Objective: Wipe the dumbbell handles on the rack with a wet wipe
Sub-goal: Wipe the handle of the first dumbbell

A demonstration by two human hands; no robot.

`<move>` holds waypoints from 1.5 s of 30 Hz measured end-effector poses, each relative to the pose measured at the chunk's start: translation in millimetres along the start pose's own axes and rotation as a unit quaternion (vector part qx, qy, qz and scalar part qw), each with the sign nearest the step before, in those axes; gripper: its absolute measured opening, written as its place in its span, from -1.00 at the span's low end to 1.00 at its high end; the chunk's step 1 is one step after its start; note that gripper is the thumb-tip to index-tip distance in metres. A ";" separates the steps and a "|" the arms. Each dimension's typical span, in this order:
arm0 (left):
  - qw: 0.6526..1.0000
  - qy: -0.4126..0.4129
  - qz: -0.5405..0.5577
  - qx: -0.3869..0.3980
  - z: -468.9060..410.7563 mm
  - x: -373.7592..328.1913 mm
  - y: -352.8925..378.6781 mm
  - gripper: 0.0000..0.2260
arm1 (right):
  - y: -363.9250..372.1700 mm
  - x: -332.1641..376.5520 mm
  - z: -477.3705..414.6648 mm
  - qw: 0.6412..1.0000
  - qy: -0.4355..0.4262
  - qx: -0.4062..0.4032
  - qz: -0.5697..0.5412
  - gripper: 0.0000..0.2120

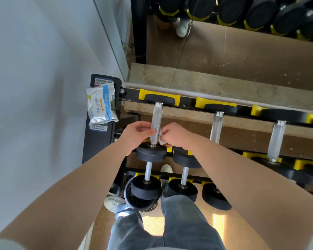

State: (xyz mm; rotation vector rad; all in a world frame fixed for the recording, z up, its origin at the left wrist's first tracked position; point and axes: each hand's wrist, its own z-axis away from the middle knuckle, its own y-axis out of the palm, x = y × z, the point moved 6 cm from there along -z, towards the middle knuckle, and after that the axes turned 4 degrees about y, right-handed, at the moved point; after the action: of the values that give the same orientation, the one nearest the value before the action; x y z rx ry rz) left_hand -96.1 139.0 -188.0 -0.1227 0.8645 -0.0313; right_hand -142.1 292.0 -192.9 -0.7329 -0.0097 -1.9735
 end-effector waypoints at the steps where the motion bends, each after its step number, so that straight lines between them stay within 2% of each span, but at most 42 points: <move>1: 1.000 0.000 -0.003 0.001 -0.4 0.0 -0.3 -0.81 | -0.9 0.3 -0.7 1.000 0.002 -0.003 -0.007 -0.77; 3: 1.000 -0.003 -0.011 0.002 -2.3 0.6 -0.8 -0.80 | -8.7 -0.3 -9.0 0.993 0.024 -0.041 -0.107 -0.87; 4: 1.000 -0.007 -0.013 0.003 -3.7 0.7 -0.9 -0.80 | -14.5 -1.1 -15.0 0.978 0.037 -0.068 -0.194 -0.81; 6: 1.000 -0.013 -0.012 -0.001 -6.1 0.3 0.3 -0.81 | -24.7 1.3 -24.6 0.924 0.042 -0.107 -0.365 -0.75; 7: 1.000 -0.014 -0.015 -0.006 -7.0 -0.2 1.0 -0.82 | -26.8 3.0 -26.7 0.901 0.033 -0.114 -0.416 -0.73; 8: 1.000 -0.013 -0.021 -0.010 -7.3 -1.0 1.7 -0.81 | -26.9 3.5 -26.9 0.896 0.027 -0.114 -0.429 -0.73; 9: 1.000 -0.012 -0.025 -0.014 -7.4 -2.1 2.5 -0.81 | -24.8 3.1 -22.9 0.907 0.027 -0.109 -0.406 -0.75; 10: 0.999 -0.012 -0.025 -0.017 -7.4 -2.6 3.0 -0.81 | -21.0 1.7 -16.2 0.938 0.032 -0.099 -0.331 -0.81; 11: 1.000 -0.012 -0.022 -0.017 -6.9 -2.1 3.1 -0.82 | -15.2 1.6 -7.0 0.972 0.031 -0.080 -0.217 -0.88; 12: 1.000 -0.014 -0.017 -0.016 -6.3 -1.4 2.7 -0.83 | -9.1 0.8 -0.2 0.993 0.020 -0.058 -0.098 -0.86; 13: 1.000 -0.017 -0.012 -0.013 -5.9 -0.6 1.6 -0.84 | -3.5 0.5 4.6 0.999 0.008 -0.036 -0.018 -0.77; 14: 1.000 -0.022 -0.005 -0.007 -5.6 0.8 0.4 -0.84 | 0.0 -0.8 6.3 1.000 0.009 -0.020 0.015 -0.72; 15: 1.000 -0.030 0.004 0.001 -5.6 2.8 -0.5 -0.84 | 0.1 -0.1 6.8 1.000 0.010 -0.017 0.007 -0.72; 17: 0.999 -0.044 0.023 0.018 -5.3 5.9 -2.3 -0.82 | -6.6 -2.1 -2.5 0.992 0.040 -0.038 -0.118 -0.85; 19: 0.998 -0.052 0.032 0.027 -6.0 8.1 -2.7 -0.79 | -17.5 -1.7 -13.3 0.940 0.060 -0.075 -0.327 -0.80; 21: 0.997 -0.054 0.039 0.023 -5.4 8.8 -3.2 -0.77 | -26.9 2.1 -22.8 0.885 0.040 -0.090 -0.455 -0.79; 22: 0.997 -0.054 0.043 0.017 -5.2 8.4 -3.3 -0.77 | -28.7 3.4 -23.7 0.885 0.031 -0.089 -0.457 -0.79; 23: 0.998 -0.052 0.045 0.010 -5.1 8.0 -3.0 -0.78 | -28.4 3.4 -21.5 0.908 0.029 -0.083 -0.410 -0.80; 25: 0.998 -0.048 0.046 -0.002 -3.7 6.3 -1.6 -0.84 | -19.6 1.2 -12.7 0.982 0.036 -0.052 -0.178 -0.86; 26: 0.998 -0.046 0.042 -0.007 -2.7 5.0 -0.8 -0.87 | -11.7 -0.7 -7.9 0.998 0.035 -0.023 -0.046 -0.89; 27: 0.998 -0.042 0.035 -0.013 -2.3 3.9 -0.8 -0.89 | -4.5 -4.0 -5.5 0.998 0.033 0.006 0.050 -0.85; 28: 0.999 -0.038 0.026 -0.016 -1.9 2.6 -1.0 -0.89 | -0.5 -5.7 -3.5 0.994 0.032 0.025 0.098 -0.84; 30: 1.000 -0.029 0.003 -0.013 -3.4 1.2 -0.2 -0.83 | -1.8 -2.4 -3.2 0.996 0.035 0.027 0.073 -0.90; 31: 1.000 -0.026 -0.008 -0.005 -3.9 0.2 1.2 -0.79 | -6.1 -0.7 -5.0 0.999 0.041 0.012 0.001 -0.91; 32: 1.000 -0.027 -0.011 0.007 -4.1 -1.5 3.3 -0.76 | -11.7 0.4 -8.6 0.992 0.047 -0.006 -0.117 -0.84; 33: 0.999 -0.032 -0.002 0.016 -5.0 -3.3 5.9 -0.73 | -16.9 3.7 -12.0 0.967 0.043 -0.015 -0.250 -0.75; 34: 0.999 -0.040 0.020 0.021 -7.0 -4.1 8.4 -0.72 | -20.6 8.0 -16.8 0.928 0.030 -0.015 -0.371 -0.68; 35: 0.997 -0.048 0.050 0.021 -8.8 -5.1 10.5 -0.73 | -22.8 10.9 -21.7 0.893 0.020 -0.011 -0.450 -0.63; 36: 0.995 -0.055 0.076 0.015 -9.2 -6.5 11.6 -0.75 | -22.2 12.7 -25.9 0.877 0.018 -0.004 -0.481 -0.60; 37: 0.994 -0.060 0.089 0.005 -9.6 -5.8 10.7 -0.76 | -19.6 12.4 -28.4 0.885 0.023 0.004 -0.465 -0.60; 38: 0.993 -0.064 0.095 -0.003 -10.4 -3.9 9.8 -0.76 | -15.7 11.6 -26.5 0.910 0.032 0.016 -0.413 -0.63; 40: 0.995 -0.075 0.064 -0.007 -12.2 3.5 8.2 -0.73 | -7.1 5.0 -18.1 0.962 0.049 0.041 -0.267 -0.74; 41: 0.996 -0.082 0.043 -0.005 -11.3 6.2 7.7 -0.72 | -5.0 0.9 -14.3 0.975 0.054 0.050 -0.209 -0.77; 43: 0.995 -0.089 0.043 -0.009 -11.0 7.7 6.1 -0.73 | -4.0 -1.9 -9.9 0.983 0.056 0.073 -0.158 -0.81; 45: 0.994 -0.089 0.058 -0.012 -9.5 3.2 5.7 -0.74 | -6.8 -0.1 -14.9 0.976 0.059 0.068 -0.200 -0.82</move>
State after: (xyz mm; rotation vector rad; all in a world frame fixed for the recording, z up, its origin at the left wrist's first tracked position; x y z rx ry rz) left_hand -101.4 143.6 -197.2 -0.0952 0.6928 0.0983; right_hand -154.8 291.0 -203.1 -0.5525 -0.2347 -2.3707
